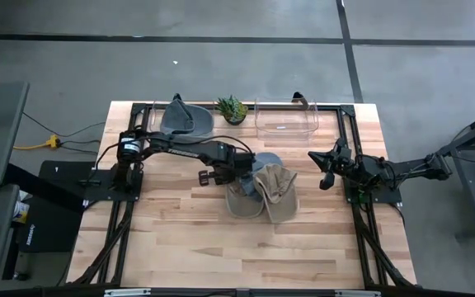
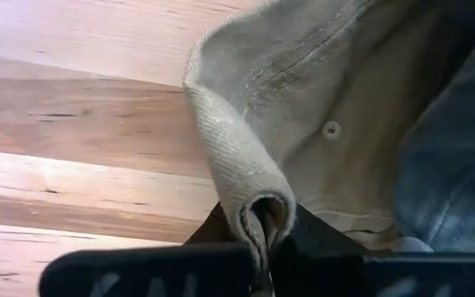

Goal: Pick & Place hat
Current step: Put the left brown cap into the right transparent bin

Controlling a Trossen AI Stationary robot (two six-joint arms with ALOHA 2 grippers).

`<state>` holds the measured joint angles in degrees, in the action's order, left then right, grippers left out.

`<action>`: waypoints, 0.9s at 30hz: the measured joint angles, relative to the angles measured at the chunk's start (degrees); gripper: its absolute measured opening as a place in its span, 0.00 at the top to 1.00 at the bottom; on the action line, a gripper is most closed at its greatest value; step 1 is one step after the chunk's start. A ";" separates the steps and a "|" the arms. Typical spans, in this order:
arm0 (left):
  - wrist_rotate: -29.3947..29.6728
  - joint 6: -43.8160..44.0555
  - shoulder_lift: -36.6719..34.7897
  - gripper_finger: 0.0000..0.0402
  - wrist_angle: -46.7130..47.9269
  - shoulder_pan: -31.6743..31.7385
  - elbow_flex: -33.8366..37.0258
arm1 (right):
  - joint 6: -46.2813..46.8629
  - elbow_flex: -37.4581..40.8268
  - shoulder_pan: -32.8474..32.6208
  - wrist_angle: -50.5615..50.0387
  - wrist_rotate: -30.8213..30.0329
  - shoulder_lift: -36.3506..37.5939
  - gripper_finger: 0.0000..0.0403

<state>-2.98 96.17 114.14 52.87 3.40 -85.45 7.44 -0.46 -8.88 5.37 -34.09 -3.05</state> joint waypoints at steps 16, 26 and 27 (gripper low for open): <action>0.17 -5.06 -4.19 1.00 1.58 -0.01 0.06 | 0.00 0.00 0.02 0.00 0.00 0.01 1.00; 0.54 -7.38 -9.16 1.00 6.65 0.00 -0.10 | 0.00 -0.01 0.02 0.00 0.01 0.04 1.00; 0.47 -7.44 -9.41 1.00 6.19 0.00 -0.28 | 0.00 0.01 0.01 -0.01 0.02 0.04 1.00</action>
<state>-2.51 88.74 104.73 59.05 3.40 -85.73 7.44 -0.45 -8.87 5.36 -34.06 -3.01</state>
